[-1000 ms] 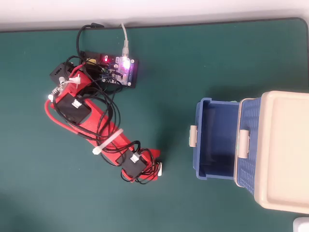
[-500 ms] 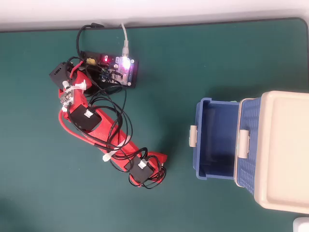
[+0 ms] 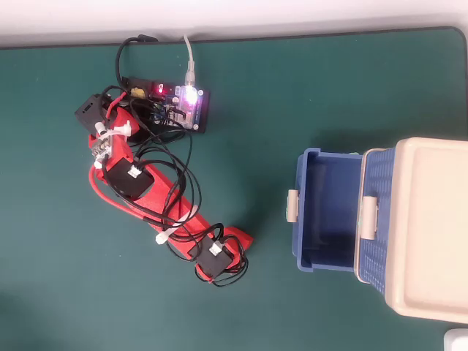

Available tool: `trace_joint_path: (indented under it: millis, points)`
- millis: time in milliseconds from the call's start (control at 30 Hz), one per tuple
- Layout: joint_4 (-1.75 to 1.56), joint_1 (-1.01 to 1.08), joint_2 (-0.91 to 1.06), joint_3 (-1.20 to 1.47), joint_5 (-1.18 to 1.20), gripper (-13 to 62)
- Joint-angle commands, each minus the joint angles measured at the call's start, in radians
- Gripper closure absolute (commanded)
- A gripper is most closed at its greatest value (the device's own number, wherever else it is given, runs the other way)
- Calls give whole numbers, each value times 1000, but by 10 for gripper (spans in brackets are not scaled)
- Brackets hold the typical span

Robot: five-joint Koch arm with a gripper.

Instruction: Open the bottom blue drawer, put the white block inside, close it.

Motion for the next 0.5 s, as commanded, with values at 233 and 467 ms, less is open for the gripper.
trace_joint_path:
  millis: [233, 467]
  points:
    - [170, 74, 468, -58, 397, 577]
    - [121, -233, 439, -354, 1226, 577]
